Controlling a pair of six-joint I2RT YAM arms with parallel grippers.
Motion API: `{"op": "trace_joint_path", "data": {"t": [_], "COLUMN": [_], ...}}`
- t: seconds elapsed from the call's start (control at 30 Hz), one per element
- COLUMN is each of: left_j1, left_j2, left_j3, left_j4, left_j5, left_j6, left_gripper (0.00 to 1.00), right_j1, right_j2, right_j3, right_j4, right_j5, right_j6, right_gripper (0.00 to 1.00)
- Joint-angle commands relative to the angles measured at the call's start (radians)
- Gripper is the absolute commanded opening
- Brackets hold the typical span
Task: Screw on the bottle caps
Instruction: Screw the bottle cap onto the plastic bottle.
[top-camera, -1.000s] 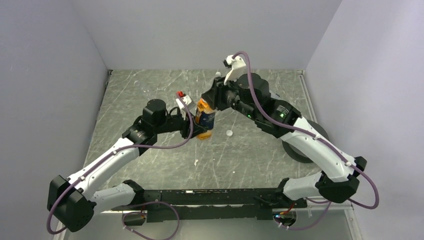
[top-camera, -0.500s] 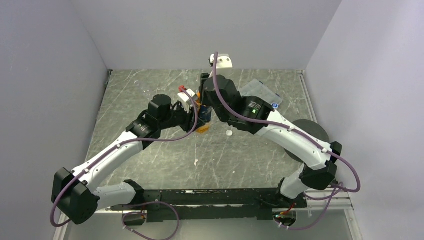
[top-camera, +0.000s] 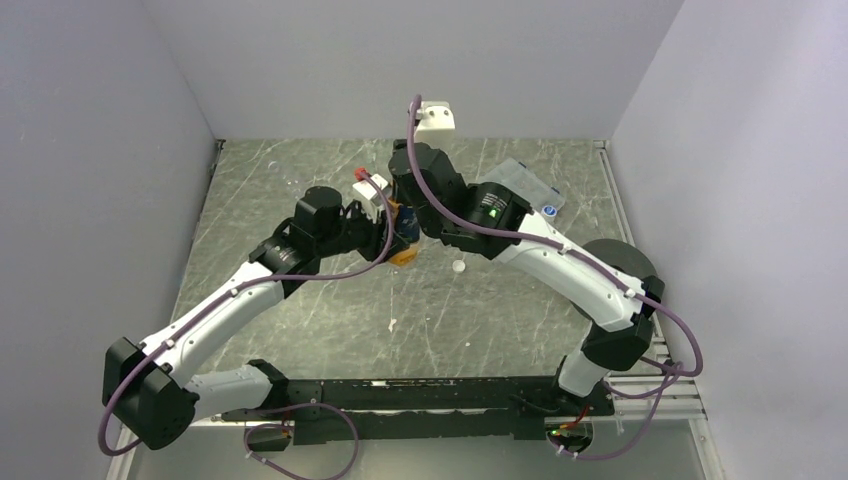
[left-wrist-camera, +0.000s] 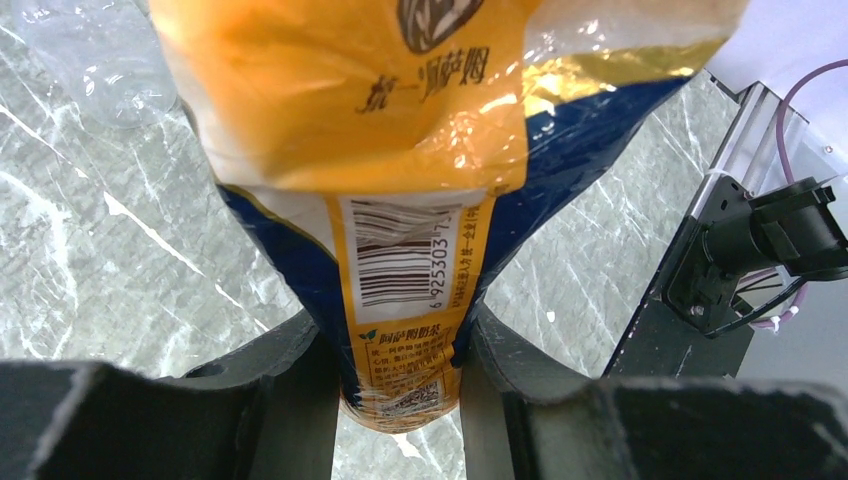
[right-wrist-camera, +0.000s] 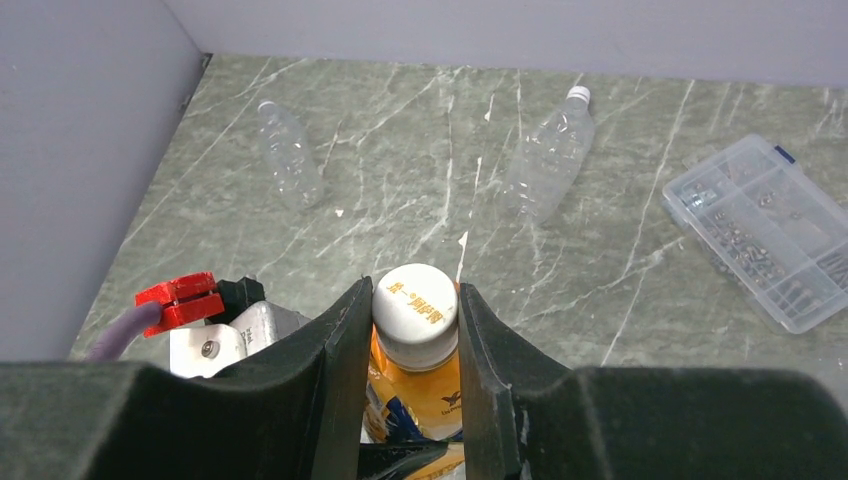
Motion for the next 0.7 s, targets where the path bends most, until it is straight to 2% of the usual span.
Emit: {"op": "trace_joint_path", "data": {"t": [0.0, 0.13, 0.33, 0.53, 0.67], "left_j1": [0.006, 0.006, 0.006, 0.006, 0.009], "left_j2": [-0.063, -0.064, -0.089, -0.110, -0.125], "left_j3": [0.093, 0.066, -0.023, -0.059, -0.070], "left_j4": [0.180, 0.113, 0.095, 0.052, 0.021], "left_j5": [-0.009, 0.015, 0.073, 0.121, 0.186], "left_j6": [-0.013, -0.001, 0.003, 0.033, 0.073], "left_gripper": [0.00, 0.00, 0.00, 0.00, 0.00], "right_j1": [0.022, 0.019, 0.015, 0.014, 0.013], "right_j2": [0.038, 0.017, -0.026, -0.108, -0.227], "right_j3": [0.028, 0.051, 0.078, 0.016, -0.107], "right_j4": [-0.204, -0.208, -0.214, -0.164, -0.060], "right_j5": [-0.054, -0.066, -0.084, -0.142, -0.255], "right_j6": [0.025, 0.030, 0.027, 0.001, -0.085], "right_gripper": [0.11, 0.30, 0.62, 0.78, 0.89]}}
